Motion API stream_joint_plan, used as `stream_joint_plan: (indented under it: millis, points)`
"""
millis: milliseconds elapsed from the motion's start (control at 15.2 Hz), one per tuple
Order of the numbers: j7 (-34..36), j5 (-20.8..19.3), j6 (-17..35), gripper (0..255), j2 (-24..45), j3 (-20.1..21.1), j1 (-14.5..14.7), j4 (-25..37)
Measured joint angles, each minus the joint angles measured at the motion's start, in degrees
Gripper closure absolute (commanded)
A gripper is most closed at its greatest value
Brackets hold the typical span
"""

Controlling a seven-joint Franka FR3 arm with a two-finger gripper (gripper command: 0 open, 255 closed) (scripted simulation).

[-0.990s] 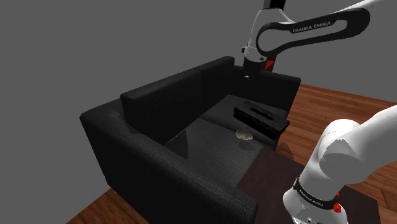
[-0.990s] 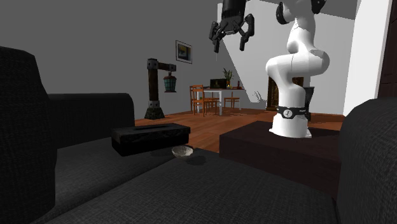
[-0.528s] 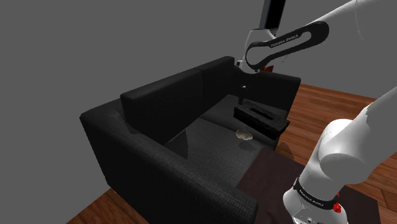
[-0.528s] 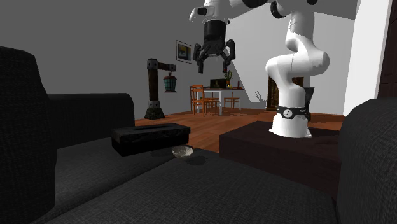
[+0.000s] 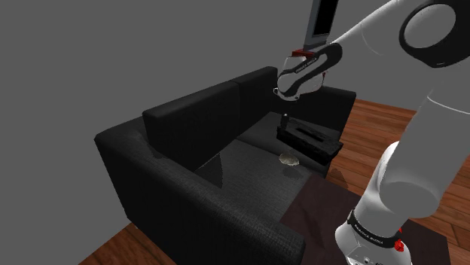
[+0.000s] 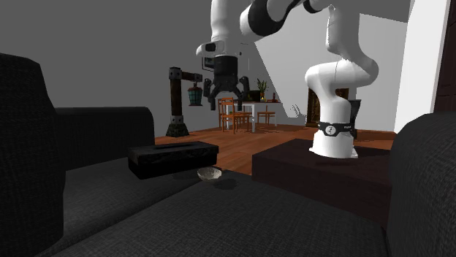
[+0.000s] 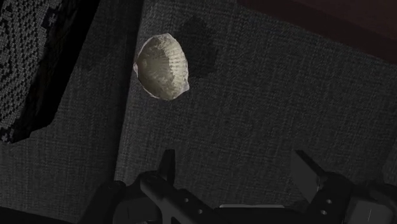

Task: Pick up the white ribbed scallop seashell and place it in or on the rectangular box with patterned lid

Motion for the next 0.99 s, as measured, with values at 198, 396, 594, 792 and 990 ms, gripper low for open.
stream_joint_plan:
  millis: [198, 396, 594, 792, 990]
  points:
    - [-6.68, 4.34, 2.35, 0, 8.31, -0.68, -0.63, 3.57]
    - [-12.92, 8.28, 3.77, 0, 15.99, -0.11, -2.44, 7.51]
    - [-18.10, 11.62, 5.17, 0, 23.77, 1.58, -4.83, 11.74]
    - [-22.37, 13.54, 5.48, 0, 30.67, 3.29, -7.52, 16.60]
    - [-25.94, 14.71, 5.25, 0, 37.93, 5.08, -10.39, 22.62]
